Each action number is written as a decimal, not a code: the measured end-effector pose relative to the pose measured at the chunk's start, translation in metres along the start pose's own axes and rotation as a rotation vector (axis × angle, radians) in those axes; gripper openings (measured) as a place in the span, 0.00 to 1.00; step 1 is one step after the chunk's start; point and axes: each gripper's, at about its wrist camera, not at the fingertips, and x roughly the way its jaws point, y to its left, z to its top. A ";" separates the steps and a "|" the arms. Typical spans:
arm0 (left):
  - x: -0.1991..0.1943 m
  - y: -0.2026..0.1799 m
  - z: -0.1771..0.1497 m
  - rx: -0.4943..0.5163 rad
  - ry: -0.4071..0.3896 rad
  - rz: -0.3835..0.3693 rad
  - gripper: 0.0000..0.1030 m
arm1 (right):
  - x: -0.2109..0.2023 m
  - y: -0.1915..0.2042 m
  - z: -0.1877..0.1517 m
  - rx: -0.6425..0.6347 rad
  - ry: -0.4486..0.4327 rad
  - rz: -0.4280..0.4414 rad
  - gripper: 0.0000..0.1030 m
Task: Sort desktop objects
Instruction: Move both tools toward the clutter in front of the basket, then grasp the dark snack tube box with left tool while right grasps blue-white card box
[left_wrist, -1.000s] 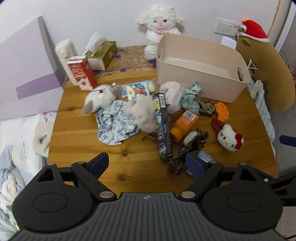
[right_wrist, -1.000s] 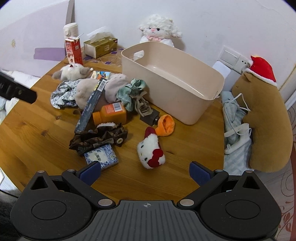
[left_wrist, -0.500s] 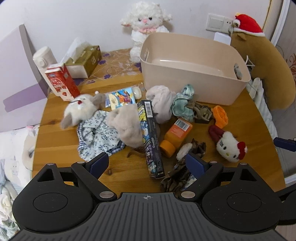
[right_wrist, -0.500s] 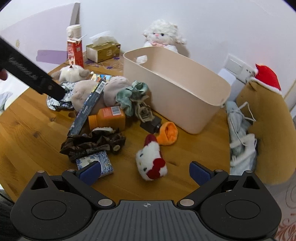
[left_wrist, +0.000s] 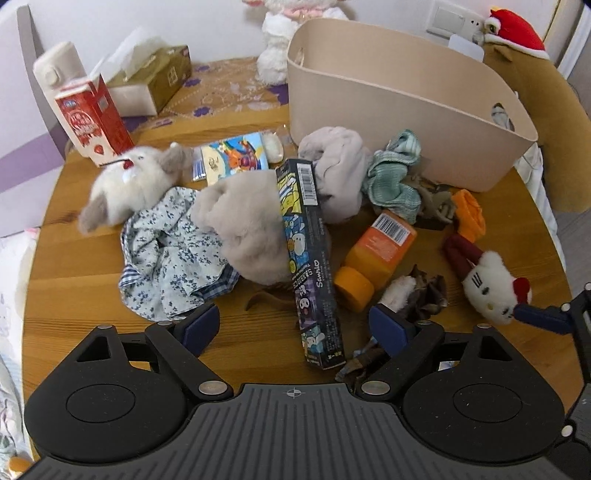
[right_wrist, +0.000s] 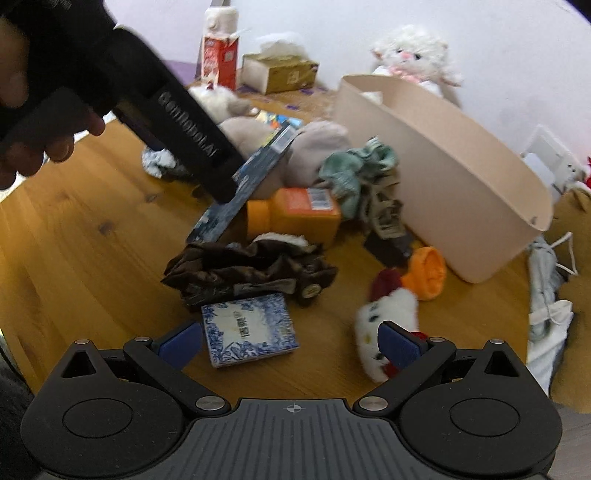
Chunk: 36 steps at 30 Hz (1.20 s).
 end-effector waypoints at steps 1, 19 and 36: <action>0.004 0.001 0.000 0.002 0.007 -0.007 0.78 | 0.003 0.001 0.000 -0.002 0.006 0.002 0.97; 0.052 0.002 -0.001 0.071 0.121 -0.074 0.46 | 0.050 0.013 0.000 -0.004 0.100 0.068 0.80; 0.033 0.009 -0.023 0.221 0.098 -0.118 0.29 | 0.042 0.001 -0.018 0.118 0.097 0.143 0.59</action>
